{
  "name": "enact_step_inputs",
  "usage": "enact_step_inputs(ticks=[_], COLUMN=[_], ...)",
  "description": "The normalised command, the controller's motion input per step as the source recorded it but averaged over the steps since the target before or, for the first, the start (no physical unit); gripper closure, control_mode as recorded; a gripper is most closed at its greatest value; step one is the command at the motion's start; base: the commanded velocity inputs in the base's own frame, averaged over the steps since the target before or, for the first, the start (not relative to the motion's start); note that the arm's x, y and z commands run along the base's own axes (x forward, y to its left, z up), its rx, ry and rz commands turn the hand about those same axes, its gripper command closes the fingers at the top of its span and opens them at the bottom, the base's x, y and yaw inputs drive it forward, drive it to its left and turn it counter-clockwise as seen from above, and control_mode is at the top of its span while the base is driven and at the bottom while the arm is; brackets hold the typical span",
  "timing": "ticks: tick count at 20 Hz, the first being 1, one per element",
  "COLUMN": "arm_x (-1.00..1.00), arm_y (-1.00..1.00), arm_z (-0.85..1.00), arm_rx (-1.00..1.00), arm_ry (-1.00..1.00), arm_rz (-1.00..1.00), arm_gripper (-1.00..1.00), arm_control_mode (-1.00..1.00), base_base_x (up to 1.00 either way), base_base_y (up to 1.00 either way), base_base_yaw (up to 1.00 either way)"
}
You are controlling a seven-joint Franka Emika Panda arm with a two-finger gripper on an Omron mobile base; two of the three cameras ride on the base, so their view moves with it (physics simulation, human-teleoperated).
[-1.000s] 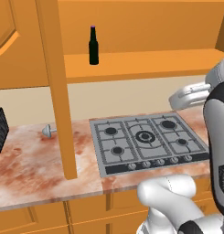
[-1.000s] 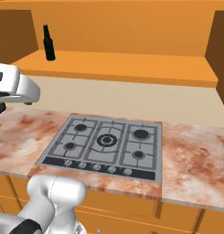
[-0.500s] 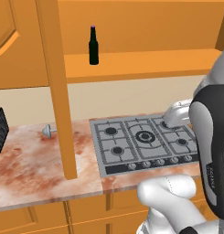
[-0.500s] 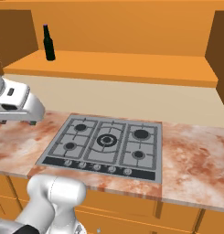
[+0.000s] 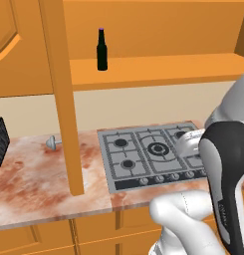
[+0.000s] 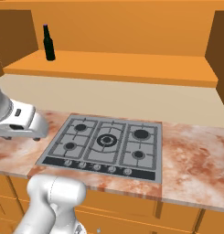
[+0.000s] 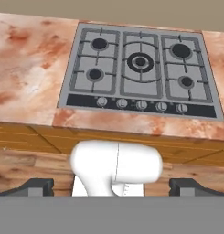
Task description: Sort all alcoholic drinks to one cabinet, and non-alcoholic drinks to the other.
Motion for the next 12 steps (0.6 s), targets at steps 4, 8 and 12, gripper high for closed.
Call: enact_step_inputs(ticks=[4,8,12], arm_x=[-0.02,0.0,0.0], arm_y=[0.0,0.0,0.0], arm_z=[-0.13,0.0,0.0], arm_rx=[0.0,0.0,0.0], arm_ry=[0.02,0.0,0.0], arm_rz=[0.0,0.0,0.0], arm_gripper=[-1.0,-1.0,-1.0], arm_control_mode=[1.0,1.0,1.0], base_base_x=[-0.23,-1.0,-1.0], base_base_y=[-0.03,-0.41,-0.6], base_base_yaw=[0.0,-0.01,-0.05])
